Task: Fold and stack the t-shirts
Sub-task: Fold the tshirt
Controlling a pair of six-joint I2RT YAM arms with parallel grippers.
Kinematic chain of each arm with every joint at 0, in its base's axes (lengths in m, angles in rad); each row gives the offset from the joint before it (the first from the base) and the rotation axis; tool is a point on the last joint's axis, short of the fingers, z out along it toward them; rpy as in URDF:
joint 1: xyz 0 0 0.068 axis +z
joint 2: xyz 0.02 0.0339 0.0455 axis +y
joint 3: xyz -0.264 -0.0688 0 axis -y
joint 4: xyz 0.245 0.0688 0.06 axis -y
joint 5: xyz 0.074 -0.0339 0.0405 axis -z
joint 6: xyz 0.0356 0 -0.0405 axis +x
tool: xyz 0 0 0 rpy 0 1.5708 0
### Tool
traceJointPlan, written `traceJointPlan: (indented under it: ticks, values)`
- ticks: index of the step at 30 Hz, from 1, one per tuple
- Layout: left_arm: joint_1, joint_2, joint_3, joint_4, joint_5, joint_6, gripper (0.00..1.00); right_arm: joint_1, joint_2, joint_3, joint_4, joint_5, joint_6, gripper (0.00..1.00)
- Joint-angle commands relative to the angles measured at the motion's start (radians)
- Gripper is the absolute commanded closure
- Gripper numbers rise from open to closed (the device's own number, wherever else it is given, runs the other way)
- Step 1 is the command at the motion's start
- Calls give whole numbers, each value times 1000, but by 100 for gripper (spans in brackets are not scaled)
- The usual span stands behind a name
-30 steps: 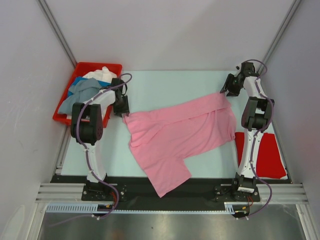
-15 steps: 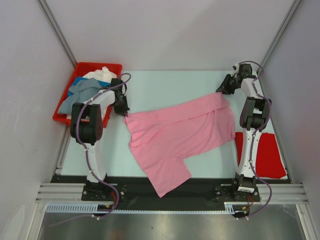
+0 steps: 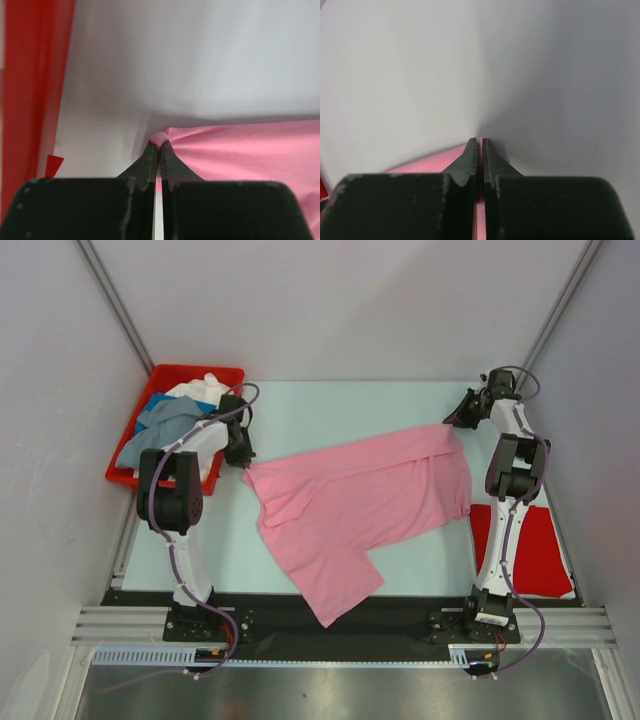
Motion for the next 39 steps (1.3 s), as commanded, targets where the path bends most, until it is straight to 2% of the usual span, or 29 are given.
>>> traceJointPlan:
  ticks: [1, 10, 25, 31, 39]
  values:
    - [7, -110, -1, 63, -117, -23, 100, -28, -15, 13, 62, 28, 41, 100]
    - [7, -198, 51, 85, -146, -9, 100, -9, -77, -50, 92, 5, 45, 100]
    - [11, 71, 285, 135, -192, 105, 100, -6, -62, -102, 192, 53, 120, 100]
    - [16, 189, 433, 137, -204, 137, 100, -5, -21, -45, 220, 80, 177, 100]
    - [16, 293, 612, 109, -250, 209, 100, 20, 45, 97, 155, 82, 176, 99]
